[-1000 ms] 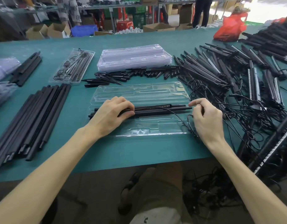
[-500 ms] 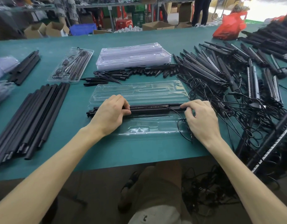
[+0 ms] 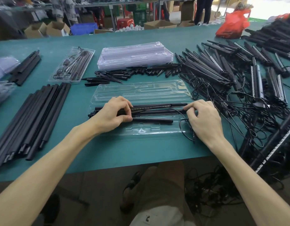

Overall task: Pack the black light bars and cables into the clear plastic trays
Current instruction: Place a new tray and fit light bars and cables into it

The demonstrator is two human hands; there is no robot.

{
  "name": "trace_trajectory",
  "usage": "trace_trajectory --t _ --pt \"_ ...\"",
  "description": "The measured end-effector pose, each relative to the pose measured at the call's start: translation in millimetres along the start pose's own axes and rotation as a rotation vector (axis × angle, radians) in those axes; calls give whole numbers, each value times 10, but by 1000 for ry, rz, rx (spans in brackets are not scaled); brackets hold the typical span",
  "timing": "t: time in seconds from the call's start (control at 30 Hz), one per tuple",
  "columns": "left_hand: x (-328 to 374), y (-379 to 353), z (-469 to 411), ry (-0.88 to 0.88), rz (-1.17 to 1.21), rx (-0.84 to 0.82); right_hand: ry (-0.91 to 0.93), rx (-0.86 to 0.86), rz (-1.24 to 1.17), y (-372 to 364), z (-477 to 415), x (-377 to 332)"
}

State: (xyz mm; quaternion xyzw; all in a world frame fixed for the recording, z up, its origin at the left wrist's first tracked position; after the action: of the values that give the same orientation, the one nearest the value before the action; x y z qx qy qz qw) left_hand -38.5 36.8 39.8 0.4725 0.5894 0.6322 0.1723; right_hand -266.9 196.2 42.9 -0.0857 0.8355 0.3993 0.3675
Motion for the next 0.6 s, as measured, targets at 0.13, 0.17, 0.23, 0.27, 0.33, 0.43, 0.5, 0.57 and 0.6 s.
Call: trace_trajectory --t 0.13,0.17,0.23,0.27,0.33,0.43,0.5,0.57,0.6 --pt "24 24 31 -30 -36 34 10 7 -9 8 3 -14" --pt "43 28 37 -45 -59 61 11 8 -11 8 3 -14" --pt "105 52 51 -92 -68 126 13 8 -10 6 3 -19" --pt "136 64 52 -111 -50 150 14 8 -9 5 2 -22" --pt "183 92 32 -125 -26 188 15 8 -9 4 0 -23" --pt "238 104 -52 -120 -73 226 15 7 -3 6 4 -23" --pt "299 63 -130 -124 -86 215 14 5 -3 7 5 -23" --pt "373 0 -206 -135 -93 204 11 7 -6 12 5 -16" --pt "407 -36 -235 -141 -97 202 10 8 -8 13 4 -13"
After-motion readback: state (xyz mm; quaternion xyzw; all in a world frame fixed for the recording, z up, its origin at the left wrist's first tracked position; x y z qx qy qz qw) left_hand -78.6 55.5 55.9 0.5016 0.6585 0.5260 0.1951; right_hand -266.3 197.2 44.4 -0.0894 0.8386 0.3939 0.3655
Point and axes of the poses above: each hand's wrist, its own z-axis away from the middle knuckle, its own y-axis out of the back of the hand, x = y × z, the point moved 10 cm from there along -z, towards the middle knuckle, and after that the axes turned 11 degrees about -z, right-handed, at the moved point
